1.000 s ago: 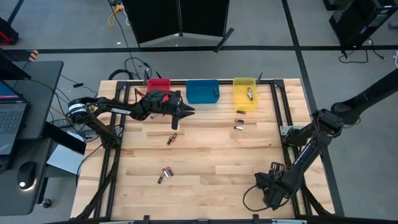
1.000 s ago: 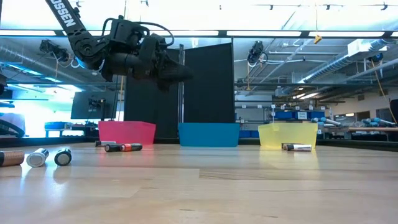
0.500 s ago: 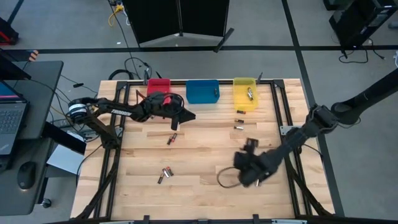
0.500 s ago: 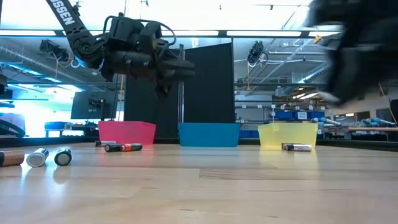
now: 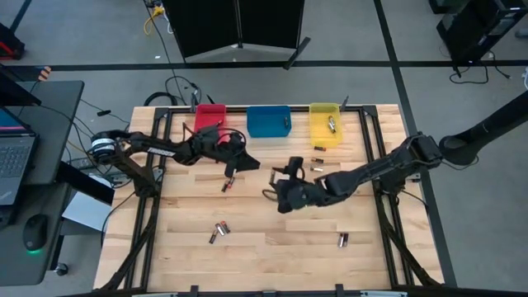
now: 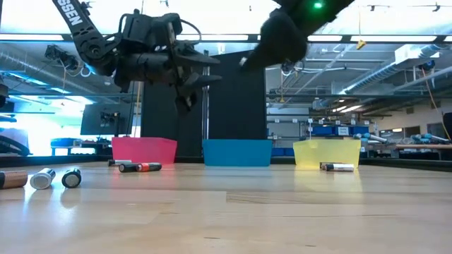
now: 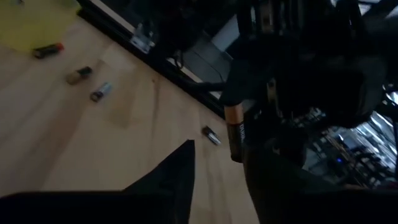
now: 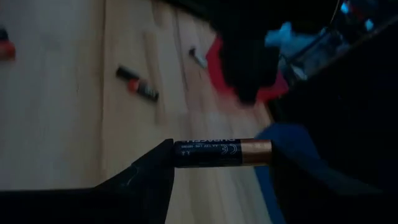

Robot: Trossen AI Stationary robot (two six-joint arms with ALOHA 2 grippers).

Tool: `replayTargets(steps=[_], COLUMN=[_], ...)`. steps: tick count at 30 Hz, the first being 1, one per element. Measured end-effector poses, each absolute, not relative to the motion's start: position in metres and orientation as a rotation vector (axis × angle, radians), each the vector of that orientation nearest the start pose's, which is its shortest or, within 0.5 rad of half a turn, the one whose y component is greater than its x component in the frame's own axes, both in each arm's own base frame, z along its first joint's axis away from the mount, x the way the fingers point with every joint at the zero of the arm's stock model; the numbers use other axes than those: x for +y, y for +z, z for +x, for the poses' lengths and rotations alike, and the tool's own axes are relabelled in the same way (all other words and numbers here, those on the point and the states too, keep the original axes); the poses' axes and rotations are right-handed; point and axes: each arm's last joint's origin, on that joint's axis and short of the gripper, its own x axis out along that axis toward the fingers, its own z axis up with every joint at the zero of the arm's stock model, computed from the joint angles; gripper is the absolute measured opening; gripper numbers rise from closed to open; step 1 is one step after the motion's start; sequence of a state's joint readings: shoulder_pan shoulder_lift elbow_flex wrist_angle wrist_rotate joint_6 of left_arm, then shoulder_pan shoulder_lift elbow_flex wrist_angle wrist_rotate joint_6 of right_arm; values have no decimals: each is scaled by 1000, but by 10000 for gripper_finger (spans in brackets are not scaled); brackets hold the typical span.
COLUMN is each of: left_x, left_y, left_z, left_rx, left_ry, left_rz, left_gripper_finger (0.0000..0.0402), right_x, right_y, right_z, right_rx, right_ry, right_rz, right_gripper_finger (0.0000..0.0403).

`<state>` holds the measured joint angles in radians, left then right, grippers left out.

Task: Sort batteries
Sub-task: Put the brown battery into the red bin

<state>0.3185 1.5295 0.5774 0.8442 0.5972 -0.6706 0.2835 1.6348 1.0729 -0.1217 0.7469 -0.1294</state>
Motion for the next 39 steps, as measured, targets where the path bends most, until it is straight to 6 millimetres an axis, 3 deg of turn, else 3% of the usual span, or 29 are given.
replayTargets(steps=[9,24,31,39], left_x=[54,46,38,38], left_y=[202,207,216,216], left_z=[288,293,299,300], left_rx=[106,71,49,53], left_ry=[-308,-265,-316,-309], left_rz=[-633,-618,-560,-571], left_gripper_finger=[213,213,181,86], right_x=[69,67,66,66], right_y=[241,247,250,250], right_z=[347,351,353,353], right_rx=[544,486,459,458], right_ry=[-357,-340,-335,-332], right_rz=[-496,-517,-527,-541], right_gripper_finger=[233,233,233,240])
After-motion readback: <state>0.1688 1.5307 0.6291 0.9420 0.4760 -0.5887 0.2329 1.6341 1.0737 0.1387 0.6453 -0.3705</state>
